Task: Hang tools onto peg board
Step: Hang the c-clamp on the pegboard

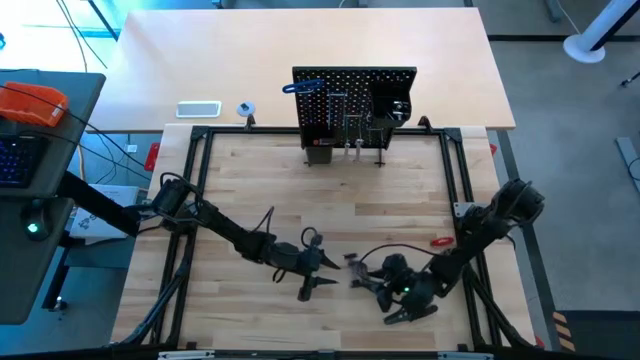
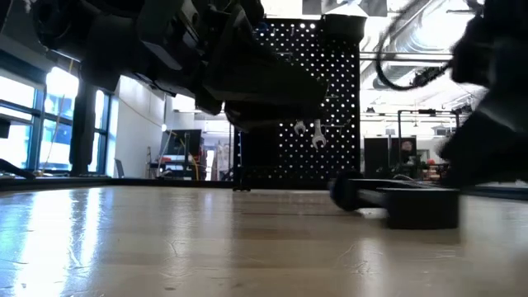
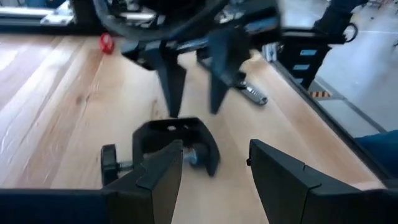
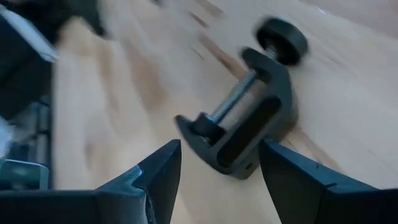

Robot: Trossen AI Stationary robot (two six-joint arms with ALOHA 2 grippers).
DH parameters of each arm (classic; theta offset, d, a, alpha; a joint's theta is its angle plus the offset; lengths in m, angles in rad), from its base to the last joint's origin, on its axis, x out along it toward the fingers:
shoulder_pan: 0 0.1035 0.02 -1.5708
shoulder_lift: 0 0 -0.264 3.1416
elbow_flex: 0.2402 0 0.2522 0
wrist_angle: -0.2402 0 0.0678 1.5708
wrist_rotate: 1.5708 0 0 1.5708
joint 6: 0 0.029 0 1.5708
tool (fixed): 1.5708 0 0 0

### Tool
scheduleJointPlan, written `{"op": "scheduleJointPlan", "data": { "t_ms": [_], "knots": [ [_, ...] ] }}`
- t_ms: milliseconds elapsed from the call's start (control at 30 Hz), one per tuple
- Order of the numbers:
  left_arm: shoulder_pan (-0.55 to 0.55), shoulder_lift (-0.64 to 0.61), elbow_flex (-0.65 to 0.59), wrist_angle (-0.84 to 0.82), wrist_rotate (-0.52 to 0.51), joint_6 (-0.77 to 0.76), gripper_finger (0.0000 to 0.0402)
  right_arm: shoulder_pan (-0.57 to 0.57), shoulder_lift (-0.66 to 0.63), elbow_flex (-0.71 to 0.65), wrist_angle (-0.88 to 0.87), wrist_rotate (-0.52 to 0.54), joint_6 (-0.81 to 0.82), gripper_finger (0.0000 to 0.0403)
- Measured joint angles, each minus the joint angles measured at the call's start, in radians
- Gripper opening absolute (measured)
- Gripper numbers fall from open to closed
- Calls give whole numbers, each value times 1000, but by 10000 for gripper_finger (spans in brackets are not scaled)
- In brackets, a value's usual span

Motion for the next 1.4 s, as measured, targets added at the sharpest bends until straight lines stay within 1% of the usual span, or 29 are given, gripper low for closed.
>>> {"op": "scheduleJointPlan", "data": {
  "t_ms": [100, 200, 367, 467, 600, 667, 767, 900, 1033, 1167, 1267, 1400],
  "knots": [
    [0, 0, 0, -54, -33, -23, 178, -20, 3, 0, 107, -9, -125, 210],
    [0, 0, 0, -97, -50, -46, 178, -24, 2, 0, 136, -20, -185, 210],
    [-6, -1, 0, -115, -49, -76, 178, -15, 0, 0, 117, -22, -179, 210],
    [-14, -1, 0, -115, -60, -63, 178, -10, 0, 0, 109, -22, -180, 210],
    [-6, -1, 0, -134, -153, -19, 178, -10, -1, 0, 109, -20, -187, 210],
    [15, -1, 0, -131, -181, -31, 178, -10, -1, 0, 107, -12, -187, 210],
    [56, -1, 0, -121, -155, -59, 178, -10, -1, 0, 102, -6, -187, 210],
    [100, -1, 0, -92, -65, -50, 178, -10, -1, 0, 98, -5, -187, 210],
    [128, -1, 0, -94, -36, -49, 178, -10, -1, 0, 94, 0, -190, 210],
    [146, 2, 0, -91, 43, -49, 178, -11, -1, 0, 94, 8, -206, 210],
    [152, 23, 8, -83, 53, -48, 178, -12, -1, 0, 94, 16, -206, 210],
    [154, 87, 58, -86, 63, -43, 178, -17, -1, 0, 91, 16, -206, 210]
  ]
}}
